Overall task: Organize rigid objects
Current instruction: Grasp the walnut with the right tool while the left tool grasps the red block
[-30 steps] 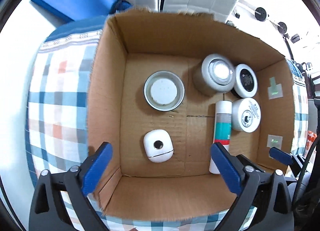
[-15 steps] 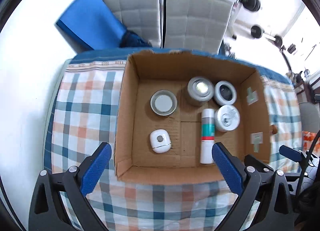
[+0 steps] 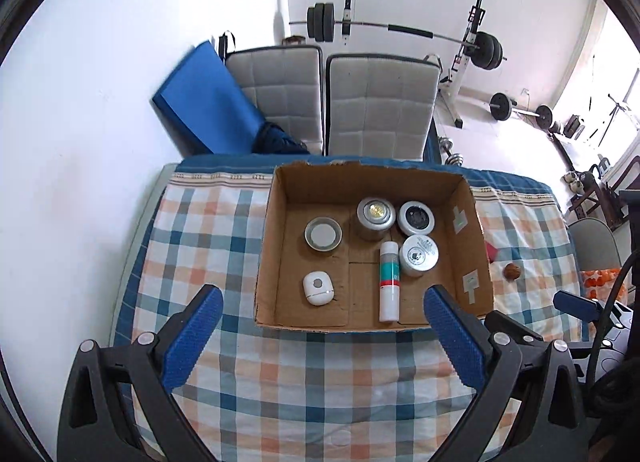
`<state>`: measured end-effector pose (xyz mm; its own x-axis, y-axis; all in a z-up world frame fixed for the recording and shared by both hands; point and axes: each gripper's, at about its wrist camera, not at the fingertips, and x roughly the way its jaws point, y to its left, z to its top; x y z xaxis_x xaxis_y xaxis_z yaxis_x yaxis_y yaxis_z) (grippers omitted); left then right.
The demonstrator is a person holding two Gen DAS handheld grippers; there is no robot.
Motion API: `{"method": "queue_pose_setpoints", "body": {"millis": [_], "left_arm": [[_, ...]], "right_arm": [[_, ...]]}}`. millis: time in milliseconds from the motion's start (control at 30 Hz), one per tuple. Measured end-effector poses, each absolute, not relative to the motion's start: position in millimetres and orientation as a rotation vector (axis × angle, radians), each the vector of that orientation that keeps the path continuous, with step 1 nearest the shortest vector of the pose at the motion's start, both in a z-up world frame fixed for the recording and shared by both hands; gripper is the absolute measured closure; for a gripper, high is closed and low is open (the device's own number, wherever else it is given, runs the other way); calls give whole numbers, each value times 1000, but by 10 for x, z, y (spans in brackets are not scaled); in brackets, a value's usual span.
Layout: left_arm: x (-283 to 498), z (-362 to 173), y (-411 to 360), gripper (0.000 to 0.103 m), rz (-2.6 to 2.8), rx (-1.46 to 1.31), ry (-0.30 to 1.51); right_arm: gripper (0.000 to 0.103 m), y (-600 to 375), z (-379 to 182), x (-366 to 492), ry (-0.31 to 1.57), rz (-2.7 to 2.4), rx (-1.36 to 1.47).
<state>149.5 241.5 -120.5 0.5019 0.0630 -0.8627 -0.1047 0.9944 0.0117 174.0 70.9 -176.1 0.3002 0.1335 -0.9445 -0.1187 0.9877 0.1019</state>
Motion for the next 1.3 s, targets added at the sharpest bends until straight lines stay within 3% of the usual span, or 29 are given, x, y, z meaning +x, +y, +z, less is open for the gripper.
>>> {"method": "queue_pose_setpoints", "body": {"millis": [467,767,1067,1233,1300], "left_arm": [[1349,-830,2195,0,76,-56,987],[1971,-984,1465,0,-2,-65,1027],[3025,-1721,364,0,-81,10,1158],[3507,-2433,151,0,-42,29,1295],[3609,-2648,99,0,-22,49,1334]], "right_arm": [[0,505,-1237,1464,1195,234,63],[0,-174,-1321,1784,1234,150,132],[0,-1569,-1981,2638,1351,-33,262],[0,-2034,-2785,3092,1464,-79,346],[7,-2115,-3182,3238,1524,-90,376]]}}
